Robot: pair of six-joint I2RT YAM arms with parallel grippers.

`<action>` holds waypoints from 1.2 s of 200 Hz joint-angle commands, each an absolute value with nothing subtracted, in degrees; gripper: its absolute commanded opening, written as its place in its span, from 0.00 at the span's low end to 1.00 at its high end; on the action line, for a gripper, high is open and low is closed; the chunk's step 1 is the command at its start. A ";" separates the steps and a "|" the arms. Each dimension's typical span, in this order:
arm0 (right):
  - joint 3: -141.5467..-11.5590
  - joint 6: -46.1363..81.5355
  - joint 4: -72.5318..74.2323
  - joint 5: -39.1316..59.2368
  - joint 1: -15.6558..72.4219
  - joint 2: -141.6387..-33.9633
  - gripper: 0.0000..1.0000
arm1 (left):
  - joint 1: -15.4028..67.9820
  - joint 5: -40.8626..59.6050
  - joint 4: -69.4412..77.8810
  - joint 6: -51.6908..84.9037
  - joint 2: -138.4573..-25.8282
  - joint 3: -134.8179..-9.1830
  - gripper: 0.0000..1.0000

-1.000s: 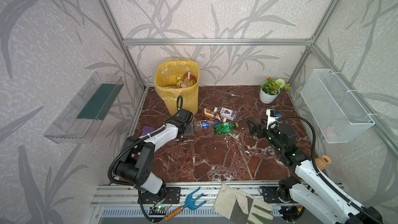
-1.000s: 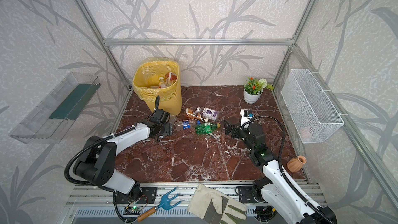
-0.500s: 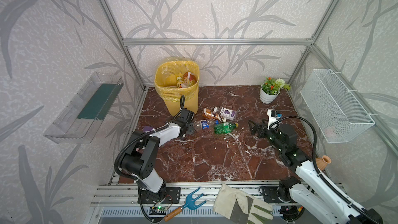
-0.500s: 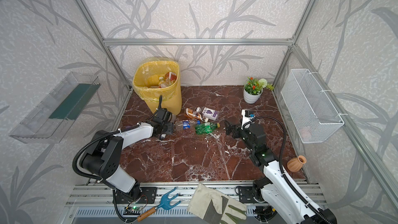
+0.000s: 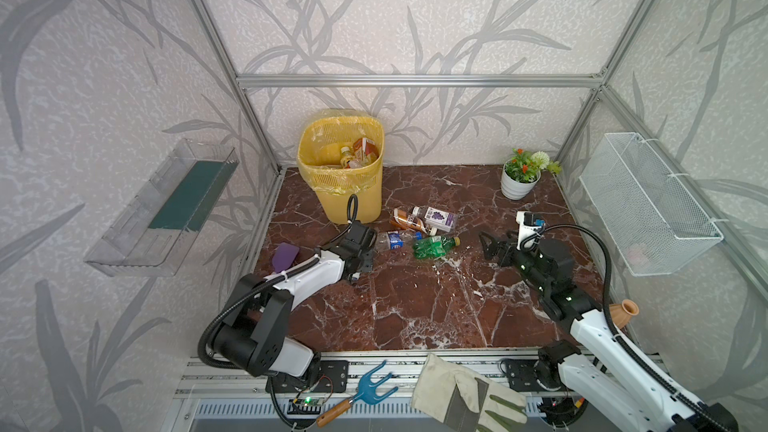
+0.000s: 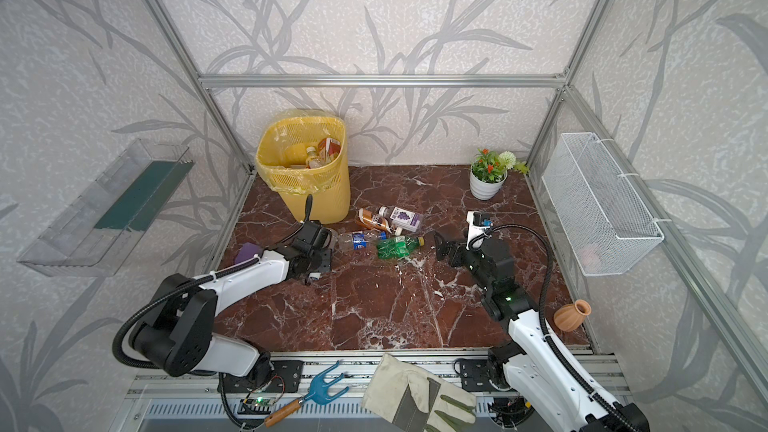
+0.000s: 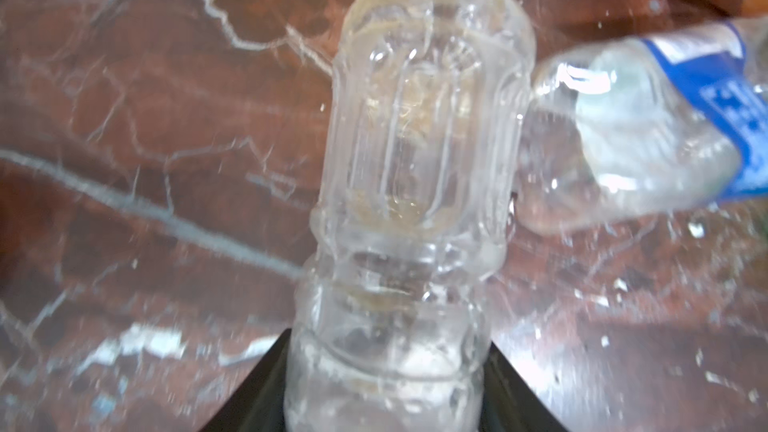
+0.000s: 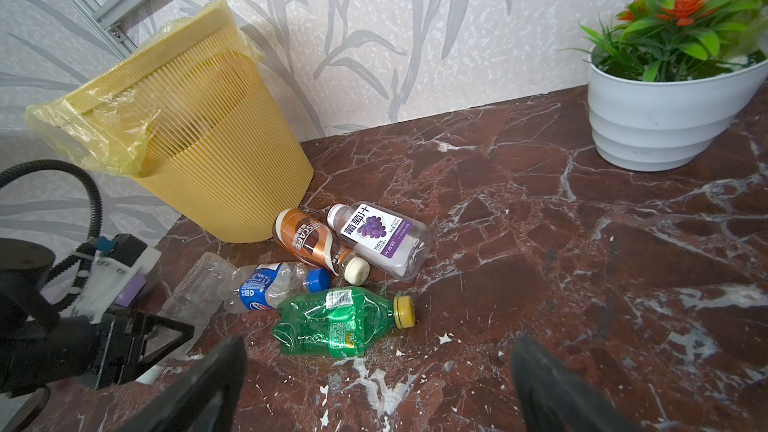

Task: Throw the plastic bottles in the bin
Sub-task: 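Lower the left gripper onto the plain clear bottle and grasp it, then lift the clear bottle with the left gripper over the bin and release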

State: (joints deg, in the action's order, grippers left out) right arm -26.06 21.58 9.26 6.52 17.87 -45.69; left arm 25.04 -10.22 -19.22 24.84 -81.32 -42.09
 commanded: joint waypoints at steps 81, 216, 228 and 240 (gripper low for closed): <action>-27.33 22.86 12.94 8.18 17.58 -48.13 0.99 | 25.31 -16.39 -26.56 28.82 -79.51 -44.15 0.94; -26.10 22.50 9.78 7.29 16.79 -44.37 0.99 | 25.09 -14.98 -20.69 24.16 -83.78 -45.37 0.60; -26.10 22.69 10.35 7.64 16.79 -44.89 0.99 | 25.23 -14.94 -20.96 24.37 -80.30 -44.37 0.60; -26.19 22.76 10.62 7.82 16.79 -45.08 0.99 | 25.39 -14.80 -21.27 24.63 -76.33 -43.50 0.60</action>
